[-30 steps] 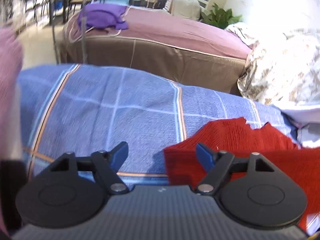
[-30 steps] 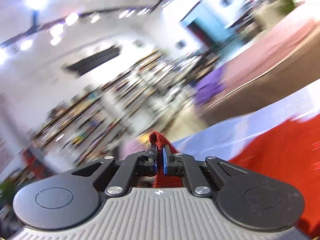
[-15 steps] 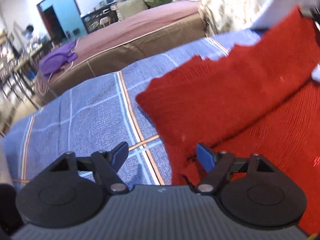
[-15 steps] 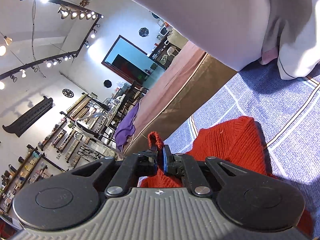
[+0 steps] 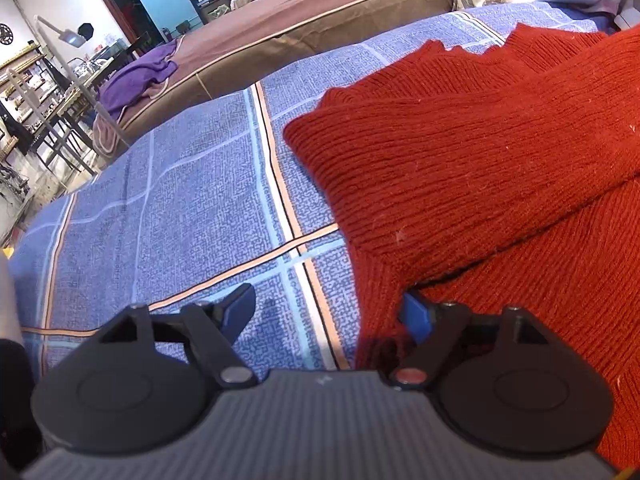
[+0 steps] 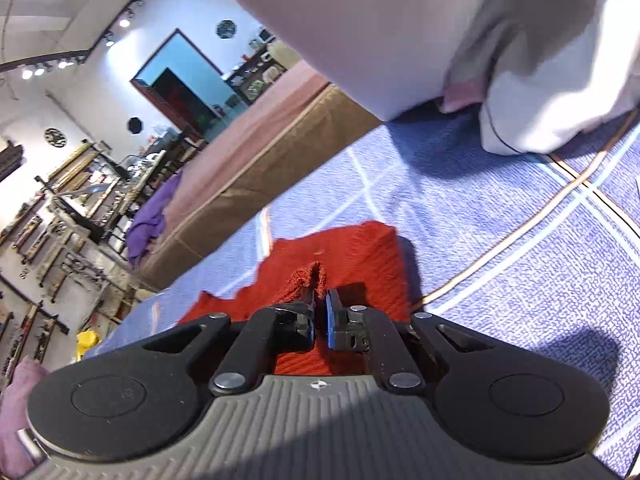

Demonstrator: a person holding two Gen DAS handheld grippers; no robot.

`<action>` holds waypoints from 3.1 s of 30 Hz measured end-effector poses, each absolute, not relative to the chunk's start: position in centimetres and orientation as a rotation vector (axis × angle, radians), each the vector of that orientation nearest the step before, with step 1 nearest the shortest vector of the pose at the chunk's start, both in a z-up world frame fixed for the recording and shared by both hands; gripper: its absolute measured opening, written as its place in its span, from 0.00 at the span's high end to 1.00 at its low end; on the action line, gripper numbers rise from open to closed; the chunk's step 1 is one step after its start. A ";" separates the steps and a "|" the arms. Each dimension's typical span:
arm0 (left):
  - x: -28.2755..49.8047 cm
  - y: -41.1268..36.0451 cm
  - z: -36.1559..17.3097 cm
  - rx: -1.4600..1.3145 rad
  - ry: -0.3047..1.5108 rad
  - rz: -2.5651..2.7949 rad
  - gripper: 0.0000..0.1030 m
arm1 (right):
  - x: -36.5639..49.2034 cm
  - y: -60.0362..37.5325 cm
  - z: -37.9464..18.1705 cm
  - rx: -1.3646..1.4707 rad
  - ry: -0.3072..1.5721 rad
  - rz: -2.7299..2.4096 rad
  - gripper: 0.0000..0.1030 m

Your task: Fold small clothes

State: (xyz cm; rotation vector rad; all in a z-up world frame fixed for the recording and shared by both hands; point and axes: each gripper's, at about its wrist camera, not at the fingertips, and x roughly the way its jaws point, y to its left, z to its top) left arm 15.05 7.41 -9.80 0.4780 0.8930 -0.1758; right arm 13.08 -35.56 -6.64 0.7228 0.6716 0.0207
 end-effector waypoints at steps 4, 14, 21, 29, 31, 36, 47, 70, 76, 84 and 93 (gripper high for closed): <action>14.0 7.4 -7.6 0.468 0.870 -0.184 0.23 | 12.6 -35.9 -7.4 0.679 0.678 -0.063 0.35; 10.5 6.3 -4.1 0.355 0.780 -0.254 0.03 | 5.8 -29.3 -2.7 0.184 0.544 0.192 0.17; 11.9 3.9 -10.0 0.362 0.900 -0.231 0.09 | 7.8 -26.8 -7.4 -0.002 0.723 0.112 0.41; 12.0 5.1 -10.3 0.302 0.932 -0.216 0.04 | 7.6 -27.0 -8.4 0.043 0.751 0.090 0.35; 11.3 4.9 -9.6 0.313 0.923 -0.218 0.04 | 6.5 -26.8 -7.1 0.065 0.711 0.106 0.18; 8.7 5.7 -7.8 0.255 0.912 -0.251 0.02 | 1.7 -27.3 -4.5 0.170 0.644 0.134 0.00; -0.8 8.1 -6.4 0.211 0.872 -0.276 0.00 | -9.1 -29.4 -5.0 0.332 0.685 0.062 0.00; -7.3 12.2 -9.0 0.047 0.889 -0.347 0.00 | -17.5 -31.5 -9.8 0.705 0.681 -0.130 0.00; -3.4 11.3 -10.0 0.050 0.920 -0.363 0.00 | -17.8 -31.2 -9.6 0.703 0.682 -0.115 0.00; -0.6 9.5 -11.0 0.173 1.000 -0.431 0.00 | -17.1 -31.0 -9.6 0.678 0.702 -0.110 0.00; -6.1 12.0 -10.6 0.004 1.021 -0.704 0.00 | -16.3 -31.8 -9.4 0.584 0.757 -0.094 0.00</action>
